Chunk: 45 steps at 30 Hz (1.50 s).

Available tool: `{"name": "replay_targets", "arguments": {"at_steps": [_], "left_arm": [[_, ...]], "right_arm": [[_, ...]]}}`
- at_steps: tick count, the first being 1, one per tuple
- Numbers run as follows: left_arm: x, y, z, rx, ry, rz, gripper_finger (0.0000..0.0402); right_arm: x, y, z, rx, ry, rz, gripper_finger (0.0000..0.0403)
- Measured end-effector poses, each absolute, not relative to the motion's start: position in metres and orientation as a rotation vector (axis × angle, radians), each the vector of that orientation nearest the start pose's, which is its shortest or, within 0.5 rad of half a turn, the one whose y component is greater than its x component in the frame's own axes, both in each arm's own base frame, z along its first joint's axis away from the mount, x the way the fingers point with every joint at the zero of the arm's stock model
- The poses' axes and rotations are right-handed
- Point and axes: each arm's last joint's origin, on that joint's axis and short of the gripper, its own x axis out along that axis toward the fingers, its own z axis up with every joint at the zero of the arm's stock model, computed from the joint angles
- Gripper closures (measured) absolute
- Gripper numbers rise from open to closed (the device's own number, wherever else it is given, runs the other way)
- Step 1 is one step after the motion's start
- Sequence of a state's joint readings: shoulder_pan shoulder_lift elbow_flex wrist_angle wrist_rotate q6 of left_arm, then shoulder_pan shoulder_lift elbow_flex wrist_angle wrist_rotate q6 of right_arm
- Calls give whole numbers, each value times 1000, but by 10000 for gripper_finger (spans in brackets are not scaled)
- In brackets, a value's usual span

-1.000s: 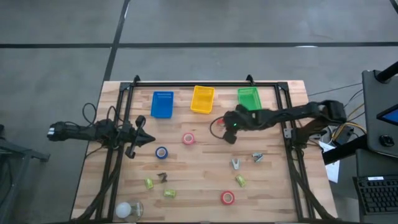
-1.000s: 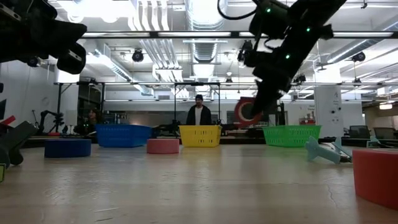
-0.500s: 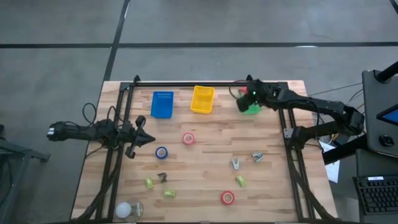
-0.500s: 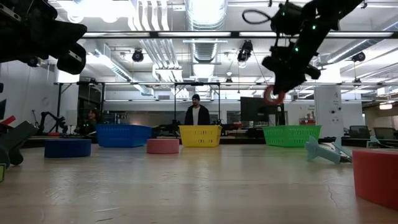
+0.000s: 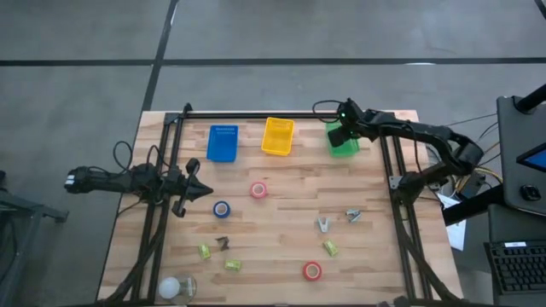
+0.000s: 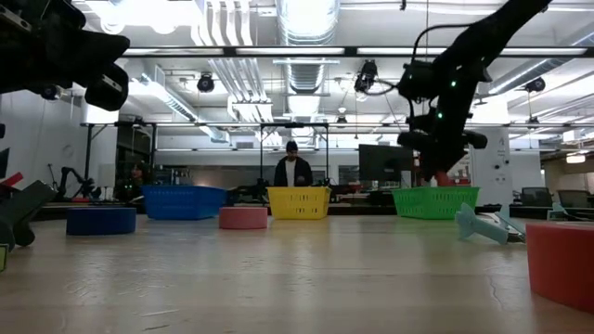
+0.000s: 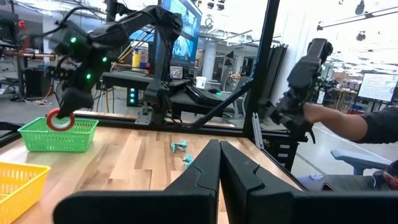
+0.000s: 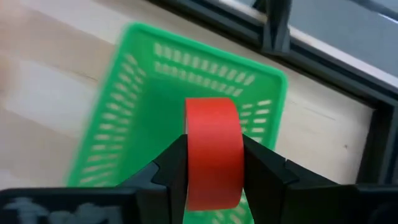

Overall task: Pick and place Stapler, Stapler remover, tape
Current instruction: Put the red tape into the green bin

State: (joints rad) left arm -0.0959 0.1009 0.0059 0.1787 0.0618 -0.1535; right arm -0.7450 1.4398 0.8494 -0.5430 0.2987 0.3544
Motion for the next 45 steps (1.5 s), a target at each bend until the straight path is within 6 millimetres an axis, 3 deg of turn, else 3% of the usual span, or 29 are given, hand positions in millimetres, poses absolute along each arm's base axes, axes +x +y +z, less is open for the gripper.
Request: {"name": "replay_targets", "arguments": {"at_steps": [11,22,29,37,45], "left_arm": [[103,-12,175,-155,-70,-164,392],[103,-12,174,-155,-70,-164,392],[103,-12,175,-155,-70,-164,392],[103,-12,175,-155,-72,-164,392],[103,-12,175,-155,-72,-164,392]], "right_arm": [[186,-198,175,500,1053,-1191,293],[186,-198,180,474,1032,-1184,220],[184,-193,196,435,985,-1162,187],[194,-162,223,421,892,-930,172],[227,-96,228,345,919,-443,180]]}}
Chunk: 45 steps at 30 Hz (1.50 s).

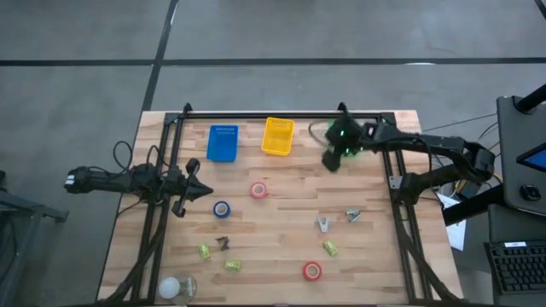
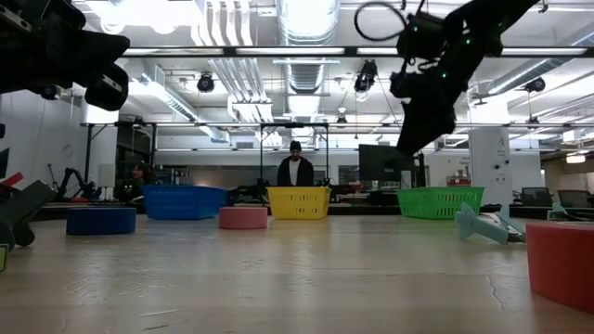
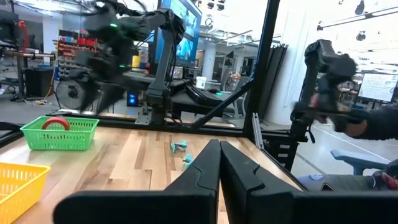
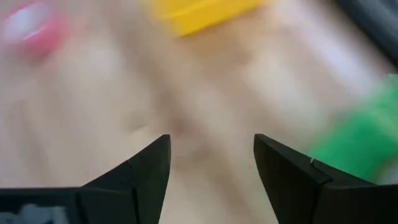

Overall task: Pick and place Stapler, Stapler remover, tape
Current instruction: Put the red tape into the green bin

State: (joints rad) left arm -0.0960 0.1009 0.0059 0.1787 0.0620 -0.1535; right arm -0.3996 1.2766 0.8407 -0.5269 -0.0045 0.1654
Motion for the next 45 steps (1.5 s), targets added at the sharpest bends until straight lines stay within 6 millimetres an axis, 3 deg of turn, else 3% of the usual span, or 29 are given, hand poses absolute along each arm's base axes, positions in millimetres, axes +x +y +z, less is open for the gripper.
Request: {"name": "replay_targets", "arguments": {"at_steps": [4,11,18,22,26,32,36,45], "left_arm": [[103,-12,175,-155,-71,-164,392],[103,-12,175,-155,-70,-164,392],[103,-12,175,-155,-70,-164,392],[103,-12,175,-155,-71,-164,392],[103,-12,175,-155,-72,-164,392],[103,-12,174,-155,-68,-163,392],[103,-12,174,-154,-65,-164,392],[103,-12,174,-154,-65,-164,392]], "right_arm": [[240,-52,225,277,952,-246,183],[246,21,223,329,987,43,184],[255,90,201,236,1001,151,184],[269,121,194,276,952,239,184],[277,141,175,266,1036,258,184],[293,164,165,244,1080,318,184],[301,171,167,231,1102,350,184],[309,177,142,195,1212,364,184]]}}
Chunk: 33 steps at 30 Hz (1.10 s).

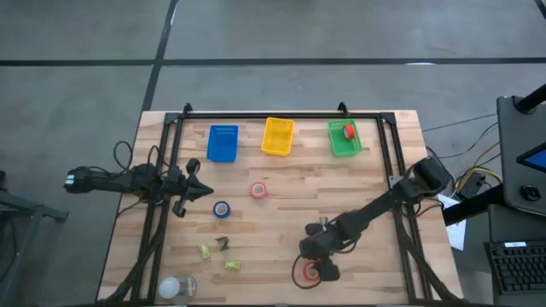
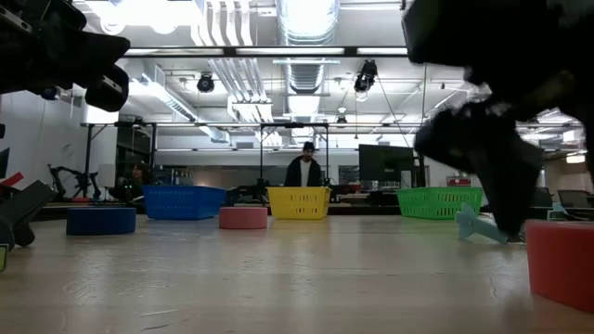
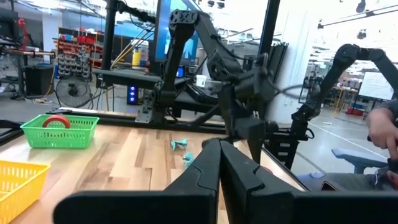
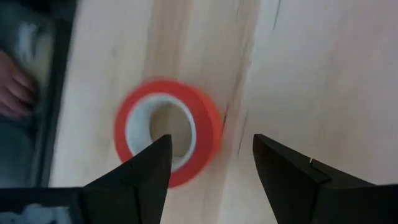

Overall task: Pick and place Stapler, Stapler remover, tape
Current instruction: Put the red tape into the green bin

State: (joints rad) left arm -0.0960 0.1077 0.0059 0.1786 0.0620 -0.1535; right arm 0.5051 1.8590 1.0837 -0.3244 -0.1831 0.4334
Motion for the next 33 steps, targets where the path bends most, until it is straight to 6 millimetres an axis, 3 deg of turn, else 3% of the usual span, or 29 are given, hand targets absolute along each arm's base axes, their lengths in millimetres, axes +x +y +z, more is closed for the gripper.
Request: {"name": "replay_targets", "arguments": {"at_steps": [8,16,21,26,33], "left_arm": [[103,-12,174,-154,-63,-163,392],[104,-12,173,-154,-54,-163,392],[104,-12,173,-154,-54,-163,392],[104,-12,173,-154,-54,-162,392],[104,-12,173,-154,-53,-163,392]], "right_arm": [[313,174,138,169,1207,408,200],[320,161,132,141,1206,399,300],[323,157,139,80,1169,400,361],[329,146,148,-45,1097,230,376],[327,129,157,-306,1059,-166,363]]}}
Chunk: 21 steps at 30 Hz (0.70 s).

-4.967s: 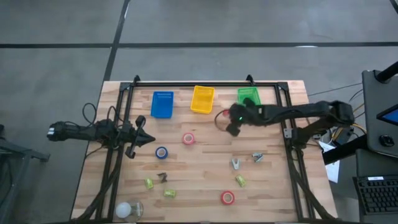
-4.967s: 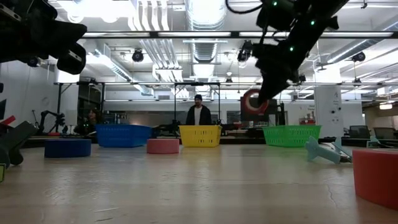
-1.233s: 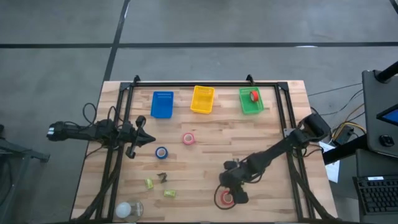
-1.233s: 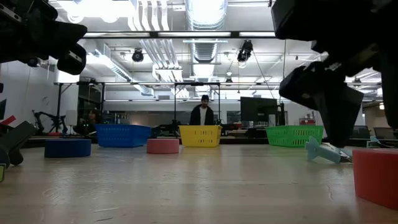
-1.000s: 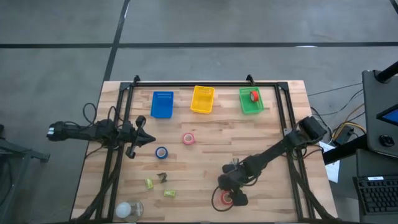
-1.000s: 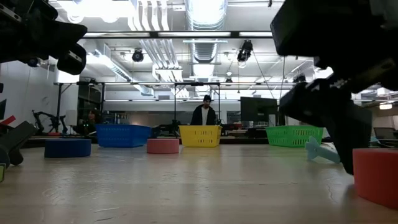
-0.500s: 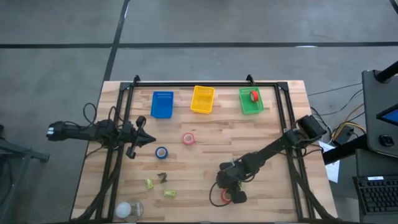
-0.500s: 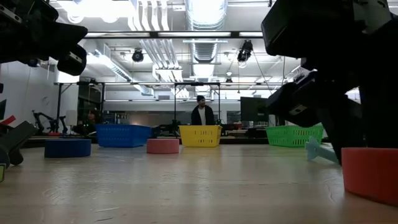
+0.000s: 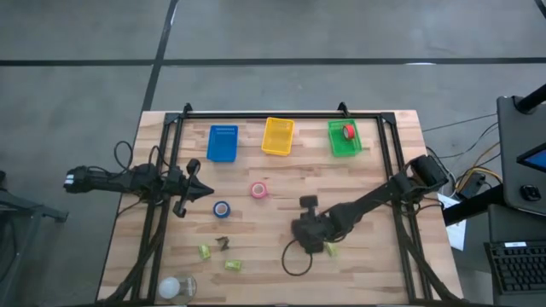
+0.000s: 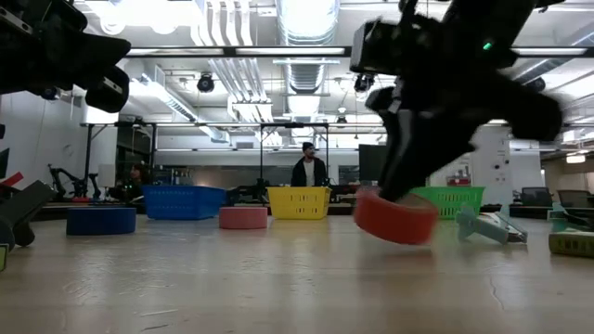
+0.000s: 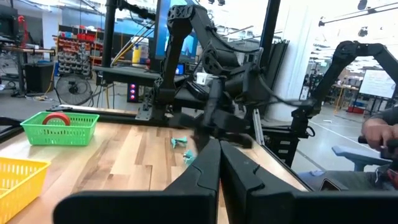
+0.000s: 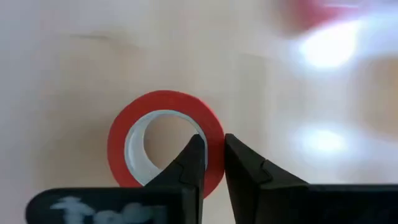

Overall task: Pick and place Stapler, Stapler remover, tape
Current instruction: Put the red tape into the green bin

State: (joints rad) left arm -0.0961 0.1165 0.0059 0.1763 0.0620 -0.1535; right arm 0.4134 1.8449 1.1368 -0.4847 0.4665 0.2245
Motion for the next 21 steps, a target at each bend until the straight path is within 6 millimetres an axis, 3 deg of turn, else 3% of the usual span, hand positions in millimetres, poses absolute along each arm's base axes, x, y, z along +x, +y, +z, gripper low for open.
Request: {"name": "replay_targets", "arguments": {"at_steps": [5,8,17,21], "left_arm": [[104,-12,173,-154,-53,-163,392],[104,-12,173,-154,-53,-163,392],[104,-12,173,-154,-53,-163,392],[104,-12,173,-154,-50,-162,392]], "right_arm": [[321,117,156,-455,927,-511,364],[317,113,152,-507,872,-625,362],[303,103,114,-558,836,-694,356],[296,100,109,-555,838,-706,349]]}}
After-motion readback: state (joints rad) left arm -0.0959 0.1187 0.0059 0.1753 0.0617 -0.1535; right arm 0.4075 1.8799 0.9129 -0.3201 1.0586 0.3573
